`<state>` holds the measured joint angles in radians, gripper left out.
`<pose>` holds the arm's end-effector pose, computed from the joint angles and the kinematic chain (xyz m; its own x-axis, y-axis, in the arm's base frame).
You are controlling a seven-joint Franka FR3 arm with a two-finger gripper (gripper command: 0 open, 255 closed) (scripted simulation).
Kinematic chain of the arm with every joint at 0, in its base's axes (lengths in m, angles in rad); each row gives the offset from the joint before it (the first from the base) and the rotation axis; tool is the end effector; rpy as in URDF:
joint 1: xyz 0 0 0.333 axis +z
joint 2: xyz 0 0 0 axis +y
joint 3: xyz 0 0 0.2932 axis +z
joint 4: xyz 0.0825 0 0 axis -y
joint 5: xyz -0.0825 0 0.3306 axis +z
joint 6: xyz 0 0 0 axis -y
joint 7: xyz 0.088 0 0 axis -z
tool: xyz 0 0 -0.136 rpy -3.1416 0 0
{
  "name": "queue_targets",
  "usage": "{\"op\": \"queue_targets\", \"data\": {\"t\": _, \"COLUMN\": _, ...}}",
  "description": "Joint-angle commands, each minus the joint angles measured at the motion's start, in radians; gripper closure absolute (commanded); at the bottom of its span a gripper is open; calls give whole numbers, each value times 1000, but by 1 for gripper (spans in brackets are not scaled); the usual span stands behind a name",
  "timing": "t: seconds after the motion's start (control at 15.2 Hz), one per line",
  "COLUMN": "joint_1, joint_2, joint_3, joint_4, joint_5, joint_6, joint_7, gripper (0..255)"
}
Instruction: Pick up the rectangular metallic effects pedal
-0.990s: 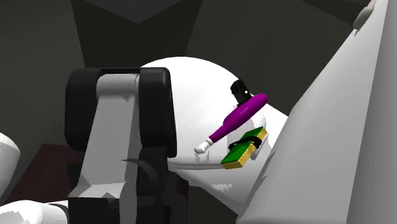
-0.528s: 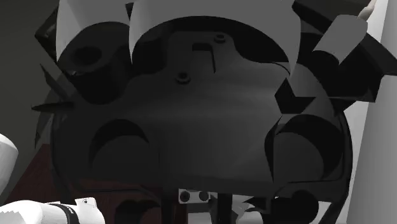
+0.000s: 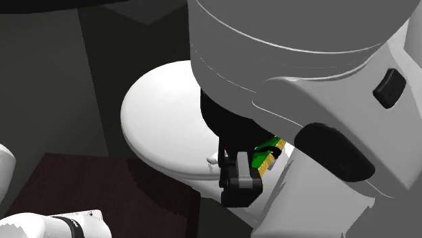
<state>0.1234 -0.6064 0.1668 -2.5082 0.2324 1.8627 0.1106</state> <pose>0.3044 0.1179 0.4499 0.9950 0.0796 -0.0598 0.0721 -0.9903 -0.1184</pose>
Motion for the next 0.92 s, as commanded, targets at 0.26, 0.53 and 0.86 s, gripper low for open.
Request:
{"op": "queue_targets", "data": {"t": 0.26, "joint_1": 50, "joint_2": 133, "joint_3": 80, "joint_4": -7, "joint_5": 116, "joint_6": 173, "joint_7": 87, "gripper": 0}}
{"op": "queue_targets", "data": {"t": 0.53, "joint_1": 78, "joint_2": 247, "joint_3": 131, "joint_4": 22, "joint_5": 179, "joint_6": 286, "joint_7": 136, "gripper": 0}}
{"op": "queue_targets", "data": {"t": 0.86, "joint_1": 109, "joint_2": 406, "joint_3": 190, "joint_4": 88, "joint_5": 237, "joint_6": 421, "joint_7": 194, "gripper": 0}}
